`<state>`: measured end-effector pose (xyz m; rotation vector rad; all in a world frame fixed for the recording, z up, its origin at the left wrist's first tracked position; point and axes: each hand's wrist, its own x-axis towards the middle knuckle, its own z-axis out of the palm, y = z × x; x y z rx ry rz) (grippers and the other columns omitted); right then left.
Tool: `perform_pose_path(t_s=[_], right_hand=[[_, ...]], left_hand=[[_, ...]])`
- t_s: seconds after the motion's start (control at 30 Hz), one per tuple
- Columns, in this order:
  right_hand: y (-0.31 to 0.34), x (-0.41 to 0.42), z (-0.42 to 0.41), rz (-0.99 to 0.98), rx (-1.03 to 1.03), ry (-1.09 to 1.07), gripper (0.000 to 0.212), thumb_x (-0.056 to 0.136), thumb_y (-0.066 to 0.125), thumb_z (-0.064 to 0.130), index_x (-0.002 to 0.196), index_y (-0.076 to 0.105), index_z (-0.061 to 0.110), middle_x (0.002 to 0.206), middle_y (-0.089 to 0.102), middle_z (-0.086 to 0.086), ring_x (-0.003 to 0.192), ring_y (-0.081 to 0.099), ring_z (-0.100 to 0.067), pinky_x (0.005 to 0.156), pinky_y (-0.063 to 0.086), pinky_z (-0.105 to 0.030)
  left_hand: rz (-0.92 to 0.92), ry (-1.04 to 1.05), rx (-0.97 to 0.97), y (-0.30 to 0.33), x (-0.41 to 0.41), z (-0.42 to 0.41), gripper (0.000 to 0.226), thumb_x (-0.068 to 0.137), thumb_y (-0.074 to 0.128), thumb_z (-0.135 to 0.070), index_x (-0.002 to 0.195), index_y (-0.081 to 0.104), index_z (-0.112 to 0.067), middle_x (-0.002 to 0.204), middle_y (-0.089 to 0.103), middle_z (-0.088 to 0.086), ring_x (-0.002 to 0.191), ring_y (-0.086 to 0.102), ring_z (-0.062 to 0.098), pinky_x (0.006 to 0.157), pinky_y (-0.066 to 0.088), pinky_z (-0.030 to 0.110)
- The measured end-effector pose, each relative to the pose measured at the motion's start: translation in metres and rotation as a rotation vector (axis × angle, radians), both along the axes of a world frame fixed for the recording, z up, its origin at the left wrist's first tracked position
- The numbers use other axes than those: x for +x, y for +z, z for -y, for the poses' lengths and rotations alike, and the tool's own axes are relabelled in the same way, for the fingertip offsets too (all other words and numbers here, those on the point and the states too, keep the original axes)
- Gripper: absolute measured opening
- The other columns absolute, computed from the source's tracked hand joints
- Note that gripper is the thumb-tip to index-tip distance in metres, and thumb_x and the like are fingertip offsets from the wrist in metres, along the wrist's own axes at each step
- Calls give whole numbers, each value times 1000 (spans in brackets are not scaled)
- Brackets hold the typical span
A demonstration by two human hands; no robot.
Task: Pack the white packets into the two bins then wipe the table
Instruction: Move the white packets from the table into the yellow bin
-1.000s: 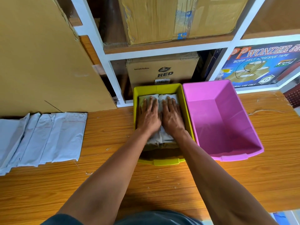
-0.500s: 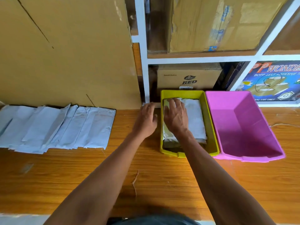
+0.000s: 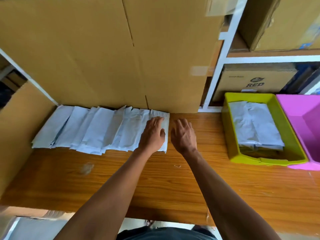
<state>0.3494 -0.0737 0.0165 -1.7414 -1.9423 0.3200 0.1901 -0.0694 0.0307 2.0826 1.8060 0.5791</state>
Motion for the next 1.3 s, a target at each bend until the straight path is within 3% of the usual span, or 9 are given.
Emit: perform_pose_path(t_s=[0.2,0.53,0.8,1.0,1.2,1.3], right_hand=[[-16,-57,8,13,-83,21,36,101,59,26,135,57,15,137,56,-12,117,56,-36,93,54,-50],[-20,-92,-22,50,-219,80,44,106,54,38,145,50,19,151,46,-9,132,48,-34,99,52,-52],[-36,-115,-40,52,-259,91,51,104,51,47,146,43,20,153,41,-7,134,45,-34,104,47,-51],[-49,-124,-47,74,-294,18,59,103,50,54,149,40,20,163,30,-10,144,34,-36,111,41,-51],[-57,-140,-53,105,-462,-135,80,103,43,65,165,17,22,174,3,-16,157,11,-44,125,22,-55],[-65,-155,-52,138,-502,-219,83,100,42,68,165,16,25,175,-1,-16,156,11,-46,125,20,-56]], left_hand=[[-45,61,-6,-9,-71,12,51,104,55,-19,154,44,-17,158,44,5,145,39,26,111,46,46],[-120,223,90,-17,-122,4,48,94,65,-17,141,57,-10,141,59,12,131,53,31,102,53,47],[-198,372,-136,-24,-164,-7,65,104,54,-43,162,36,-21,168,33,10,152,30,32,115,38,50],[-124,392,-251,-39,-189,-20,65,108,38,-56,167,24,-34,175,17,5,156,21,35,117,34,56],[-121,280,-304,-51,-206,-36,71,106,39,-60,168,21,-32,176,18,2,157,18,35,124,25,56],[-121,211,-283,-54,-205,-38,72,105,44,-62,167,27,-30,174,23,1,154,25,34,120,29,53]])
